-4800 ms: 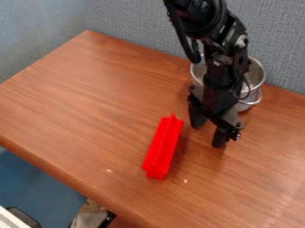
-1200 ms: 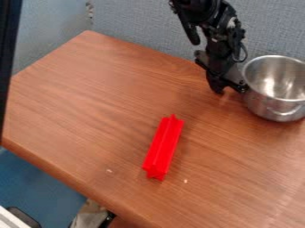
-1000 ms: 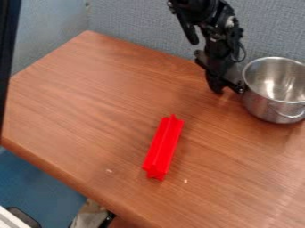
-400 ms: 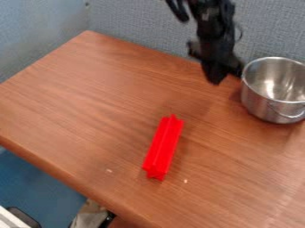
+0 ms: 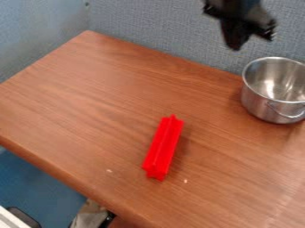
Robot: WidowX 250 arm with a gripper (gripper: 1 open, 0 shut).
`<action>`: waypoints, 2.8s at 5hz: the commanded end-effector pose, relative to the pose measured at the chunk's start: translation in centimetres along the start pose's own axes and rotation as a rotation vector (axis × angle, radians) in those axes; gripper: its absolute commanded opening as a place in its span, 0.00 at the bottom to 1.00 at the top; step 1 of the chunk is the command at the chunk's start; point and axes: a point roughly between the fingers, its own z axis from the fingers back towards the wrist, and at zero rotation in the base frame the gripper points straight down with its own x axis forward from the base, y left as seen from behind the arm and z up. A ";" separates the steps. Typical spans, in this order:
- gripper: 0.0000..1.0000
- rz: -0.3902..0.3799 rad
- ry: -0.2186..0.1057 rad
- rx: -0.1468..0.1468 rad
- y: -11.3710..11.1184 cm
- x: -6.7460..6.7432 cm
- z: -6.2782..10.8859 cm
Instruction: Move the red object from the metal pot to the table
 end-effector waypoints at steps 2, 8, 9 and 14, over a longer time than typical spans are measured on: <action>0.00 -0.020 -0.090 -0.016 0.0 3.5 1.0; 0.00 0.056 0.052 -0.099 3.2 -5.0 -5.2; 1.00 0.031 0.093 -0.096 3.8 -5.5 -7.1; 0.00 0.475 0.222 0.164 -0.4 -5.4 0.5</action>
